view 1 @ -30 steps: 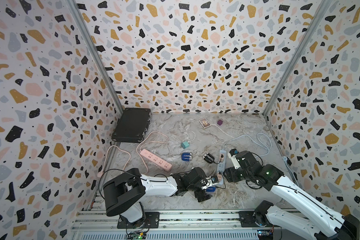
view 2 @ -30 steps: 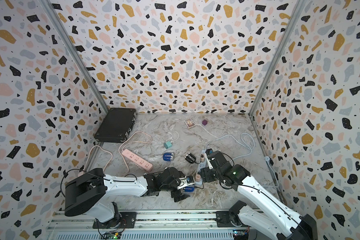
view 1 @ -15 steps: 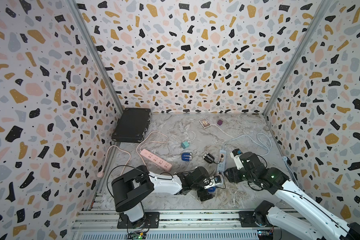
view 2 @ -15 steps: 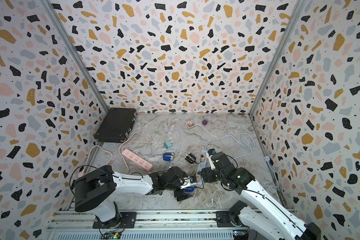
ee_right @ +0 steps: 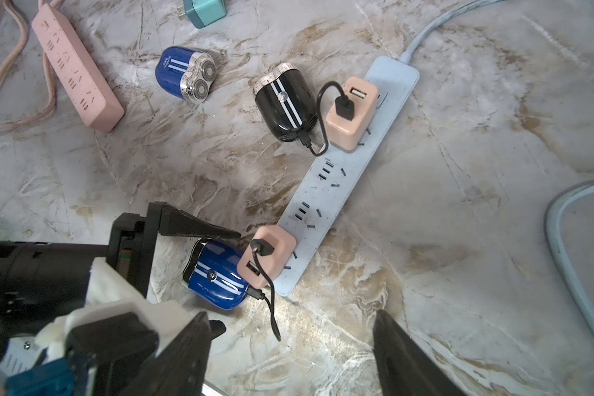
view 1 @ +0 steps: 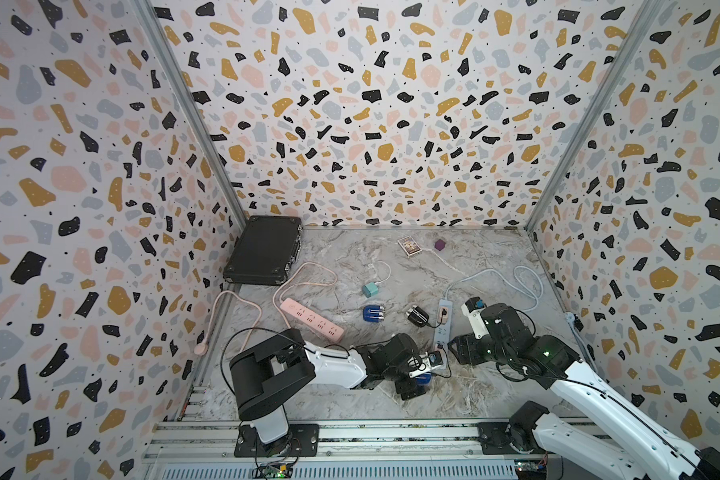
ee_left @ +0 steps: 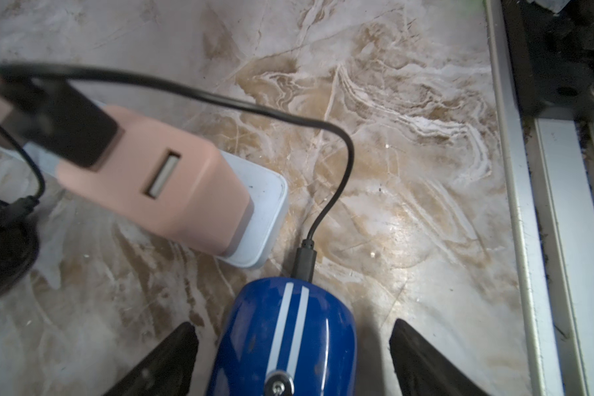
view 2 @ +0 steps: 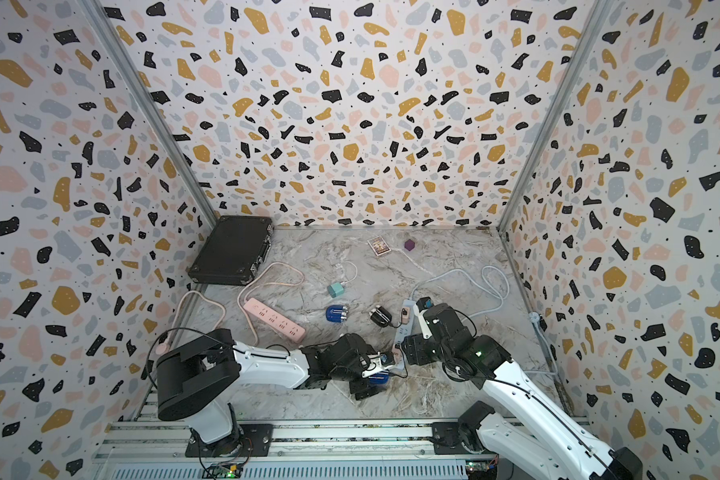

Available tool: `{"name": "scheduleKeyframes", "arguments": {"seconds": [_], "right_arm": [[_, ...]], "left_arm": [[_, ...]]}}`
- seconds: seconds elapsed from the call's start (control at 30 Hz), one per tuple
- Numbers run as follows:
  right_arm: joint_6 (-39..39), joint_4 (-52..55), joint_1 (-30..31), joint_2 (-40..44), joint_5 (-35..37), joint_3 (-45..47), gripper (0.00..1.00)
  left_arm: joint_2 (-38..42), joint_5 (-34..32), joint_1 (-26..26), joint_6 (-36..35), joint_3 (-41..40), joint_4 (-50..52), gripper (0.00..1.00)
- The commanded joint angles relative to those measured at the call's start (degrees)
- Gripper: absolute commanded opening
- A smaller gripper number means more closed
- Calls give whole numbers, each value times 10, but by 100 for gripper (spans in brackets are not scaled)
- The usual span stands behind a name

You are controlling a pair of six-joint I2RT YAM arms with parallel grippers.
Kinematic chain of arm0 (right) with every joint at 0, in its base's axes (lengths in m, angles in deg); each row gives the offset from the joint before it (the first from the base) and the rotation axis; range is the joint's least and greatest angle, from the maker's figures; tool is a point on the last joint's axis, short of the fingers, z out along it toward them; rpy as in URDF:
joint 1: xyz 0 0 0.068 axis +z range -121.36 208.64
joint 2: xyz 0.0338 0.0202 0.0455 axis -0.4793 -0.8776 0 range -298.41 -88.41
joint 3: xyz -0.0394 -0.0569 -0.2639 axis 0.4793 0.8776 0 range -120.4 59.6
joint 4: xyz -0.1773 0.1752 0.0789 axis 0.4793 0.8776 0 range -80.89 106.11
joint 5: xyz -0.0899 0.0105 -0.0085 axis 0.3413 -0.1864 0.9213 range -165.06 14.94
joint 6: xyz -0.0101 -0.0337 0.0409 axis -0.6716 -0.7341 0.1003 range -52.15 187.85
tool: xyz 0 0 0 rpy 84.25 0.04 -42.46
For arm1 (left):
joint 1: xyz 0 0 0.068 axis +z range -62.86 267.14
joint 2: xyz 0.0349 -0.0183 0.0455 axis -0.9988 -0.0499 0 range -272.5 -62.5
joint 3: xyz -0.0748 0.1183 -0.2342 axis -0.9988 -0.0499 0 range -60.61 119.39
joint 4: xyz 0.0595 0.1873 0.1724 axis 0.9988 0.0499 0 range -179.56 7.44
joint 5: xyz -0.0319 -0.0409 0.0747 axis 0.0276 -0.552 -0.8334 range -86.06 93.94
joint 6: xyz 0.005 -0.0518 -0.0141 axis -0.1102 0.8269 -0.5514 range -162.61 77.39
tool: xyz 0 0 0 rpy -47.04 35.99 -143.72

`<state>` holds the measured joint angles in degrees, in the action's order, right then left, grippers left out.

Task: Unplug the electric shaver
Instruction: Pick up the electric shaver from the center of the board.

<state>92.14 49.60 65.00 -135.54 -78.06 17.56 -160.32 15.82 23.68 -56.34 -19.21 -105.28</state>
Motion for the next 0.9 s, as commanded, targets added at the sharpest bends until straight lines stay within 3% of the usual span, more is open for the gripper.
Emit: {"name": "scheduleKeyframes", "arguments": {"seconds": [0.0, 0.2, 0.43, 0.87], "right_arm": [[2, 10, -3, 7, -3, -1, 76], [1, 7, -5, 4, -4, 1, 76], [2, 6, -6, 3, -5, -1, 76], [6, 7, -7, 9, -11, -1, 76]], "left_arm": [[-8, 24, 7, 4, 8, -14, 88], [1, 16, 18, 7, 3, -9, 85], [1, 20, 26, 8, 10, 9, 67], [18, 32, 27, 10, 14, 29, 52]]}}
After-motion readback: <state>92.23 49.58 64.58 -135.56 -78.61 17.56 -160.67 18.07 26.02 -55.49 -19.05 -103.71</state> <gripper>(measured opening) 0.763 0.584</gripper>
